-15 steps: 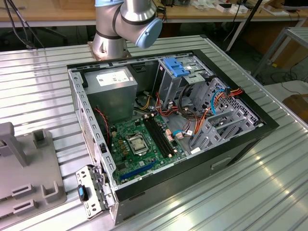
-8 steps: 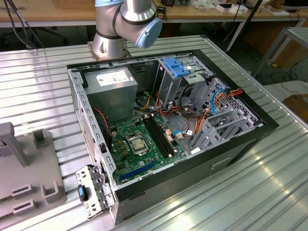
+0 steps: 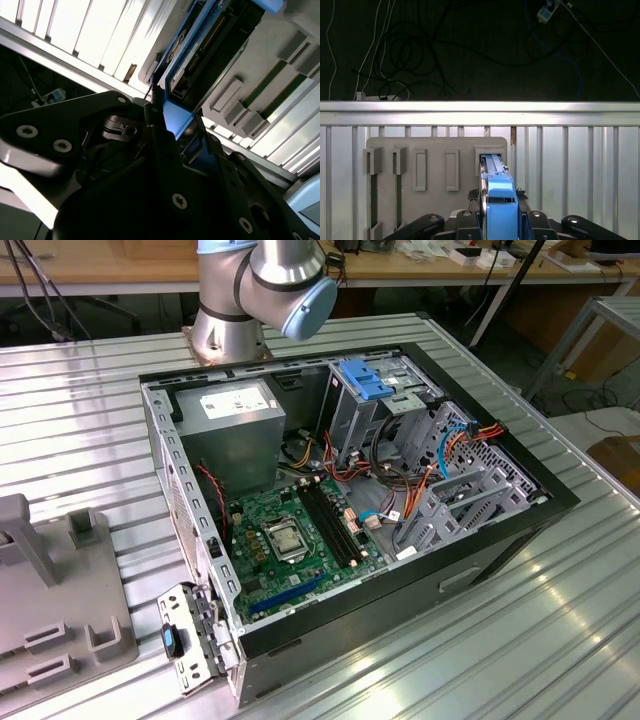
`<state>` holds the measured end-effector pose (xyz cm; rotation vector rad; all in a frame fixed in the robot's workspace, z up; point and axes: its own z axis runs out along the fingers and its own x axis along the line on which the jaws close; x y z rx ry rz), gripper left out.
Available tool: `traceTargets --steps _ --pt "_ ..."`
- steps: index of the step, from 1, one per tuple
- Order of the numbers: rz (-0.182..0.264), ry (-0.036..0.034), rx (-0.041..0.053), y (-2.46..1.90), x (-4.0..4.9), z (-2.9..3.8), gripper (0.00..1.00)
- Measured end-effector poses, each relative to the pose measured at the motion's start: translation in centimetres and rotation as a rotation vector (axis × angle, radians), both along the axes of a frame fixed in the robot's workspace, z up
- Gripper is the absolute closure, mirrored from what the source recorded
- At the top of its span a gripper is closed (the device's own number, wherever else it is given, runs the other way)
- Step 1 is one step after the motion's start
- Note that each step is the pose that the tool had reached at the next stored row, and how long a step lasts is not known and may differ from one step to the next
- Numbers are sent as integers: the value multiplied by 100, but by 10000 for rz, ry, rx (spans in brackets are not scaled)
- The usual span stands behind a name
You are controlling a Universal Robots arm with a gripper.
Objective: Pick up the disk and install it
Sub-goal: 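Pick up the disk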
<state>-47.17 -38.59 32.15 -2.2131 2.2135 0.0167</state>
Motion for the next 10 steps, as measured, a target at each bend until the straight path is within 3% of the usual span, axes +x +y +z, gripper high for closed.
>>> traceTargets --steps 10 --pt "0 -7 -8 0 0 239 63"
